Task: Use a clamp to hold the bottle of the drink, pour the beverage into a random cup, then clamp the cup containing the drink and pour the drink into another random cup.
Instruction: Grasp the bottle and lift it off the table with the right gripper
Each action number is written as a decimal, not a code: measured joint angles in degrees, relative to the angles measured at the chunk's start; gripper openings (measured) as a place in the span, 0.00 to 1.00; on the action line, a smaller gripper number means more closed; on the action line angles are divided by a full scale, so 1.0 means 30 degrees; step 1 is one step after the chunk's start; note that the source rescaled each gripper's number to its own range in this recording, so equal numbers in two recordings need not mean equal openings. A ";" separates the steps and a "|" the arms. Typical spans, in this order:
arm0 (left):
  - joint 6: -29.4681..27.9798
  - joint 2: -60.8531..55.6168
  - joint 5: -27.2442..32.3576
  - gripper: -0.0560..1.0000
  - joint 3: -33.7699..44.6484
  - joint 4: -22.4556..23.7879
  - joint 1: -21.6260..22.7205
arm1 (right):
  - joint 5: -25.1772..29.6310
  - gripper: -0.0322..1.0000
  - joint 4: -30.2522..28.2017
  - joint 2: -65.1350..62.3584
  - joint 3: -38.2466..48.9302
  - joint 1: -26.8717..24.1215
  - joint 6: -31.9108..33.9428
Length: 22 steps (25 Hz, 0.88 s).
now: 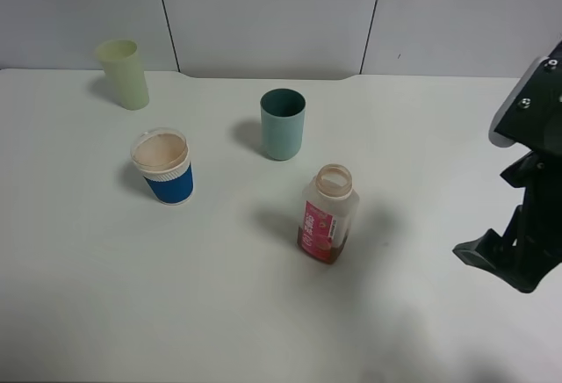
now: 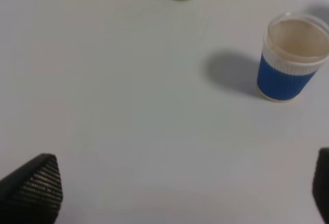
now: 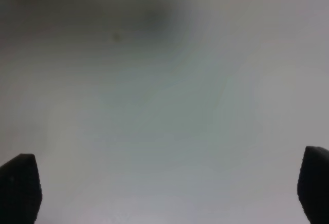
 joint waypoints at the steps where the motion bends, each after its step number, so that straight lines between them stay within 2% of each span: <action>1: 0.0000 0.0000 0.0000 0.99 0.0000 0.0000 0.0000 | -0.0161 1.00 0.0000 0.0196 0.0000 0.0144 -0.0076; 9: 0.0000 0.0000 0.0000 0.99 0.0000 0.0000 0.0000 | -0.1024 1.00 0.0067 0.1654 0.0000 0.0772 -0.0339; 17: 0.0000 0.0000 0.0000 0.99 0.0000 0.0000 0.0000 | -0.3743 1.00 0.0166 0.2162 0.0991 0.0772 -0.0249; 22: 0.0000 0.0000 0.0000 0.99 0.0000 0.0000 0.0000 | -0.5296 1.00 0.1088 0.2162 0.2486 0.0772 0.0022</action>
